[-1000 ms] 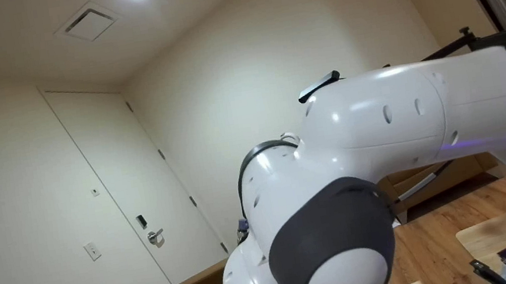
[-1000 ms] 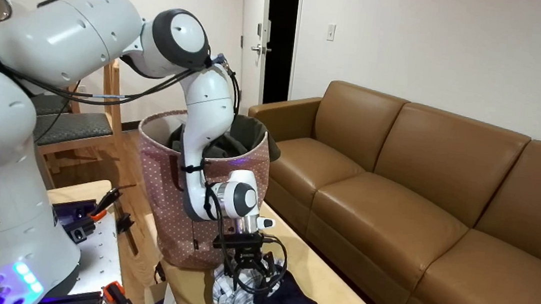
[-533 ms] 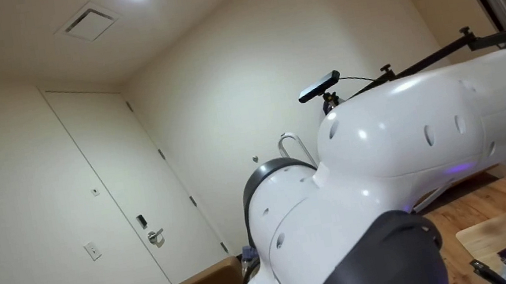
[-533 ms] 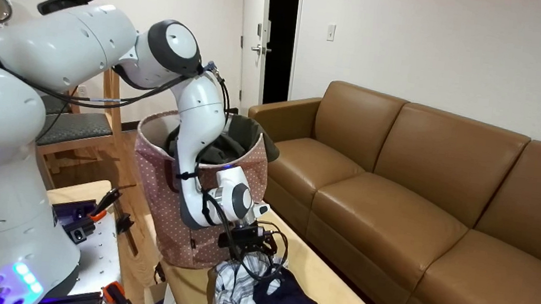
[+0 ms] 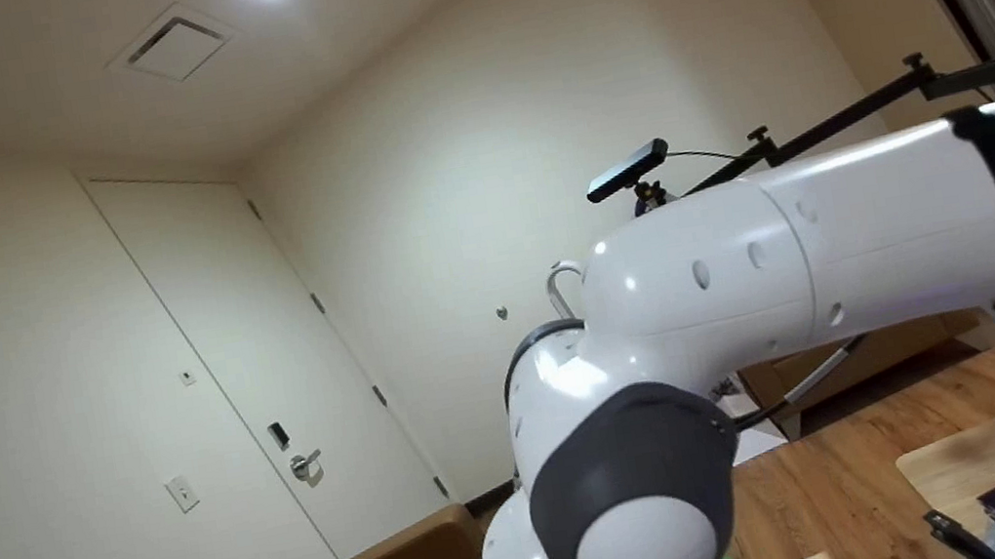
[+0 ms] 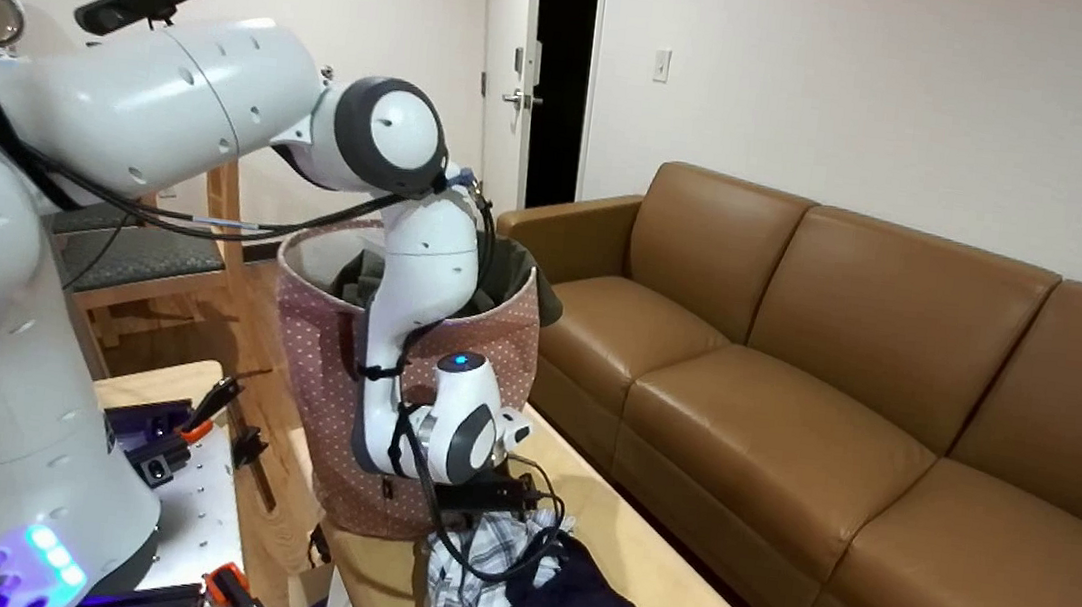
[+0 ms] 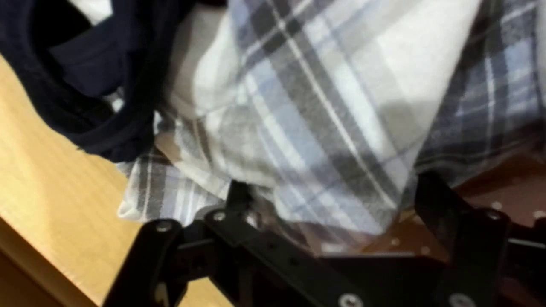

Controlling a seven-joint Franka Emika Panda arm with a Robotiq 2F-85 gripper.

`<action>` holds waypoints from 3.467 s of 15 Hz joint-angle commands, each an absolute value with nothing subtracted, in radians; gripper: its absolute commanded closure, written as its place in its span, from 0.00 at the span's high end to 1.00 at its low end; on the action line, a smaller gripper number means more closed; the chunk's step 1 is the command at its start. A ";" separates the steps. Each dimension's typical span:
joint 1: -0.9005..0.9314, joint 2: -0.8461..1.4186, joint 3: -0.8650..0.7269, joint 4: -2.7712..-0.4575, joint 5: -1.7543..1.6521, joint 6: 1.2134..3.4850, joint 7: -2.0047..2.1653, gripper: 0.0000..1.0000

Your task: Put the checked garment in the laundry basket

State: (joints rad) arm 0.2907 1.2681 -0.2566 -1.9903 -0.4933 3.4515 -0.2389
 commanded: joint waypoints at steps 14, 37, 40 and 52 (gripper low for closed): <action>-0.196 1.251 0.078 -1.930 -0.527 3.247 -0.440 0.04; 0.100 0.567 -0.134 -2.480 -0.387 3.473 -0.401 0.04; 0.107 0.599 -0.131 -2.432 -0.380 3.460 -0.424 0.14; 0.477 0.187 -0.489 -2.670 -0.138 3.263 -0.369 0.04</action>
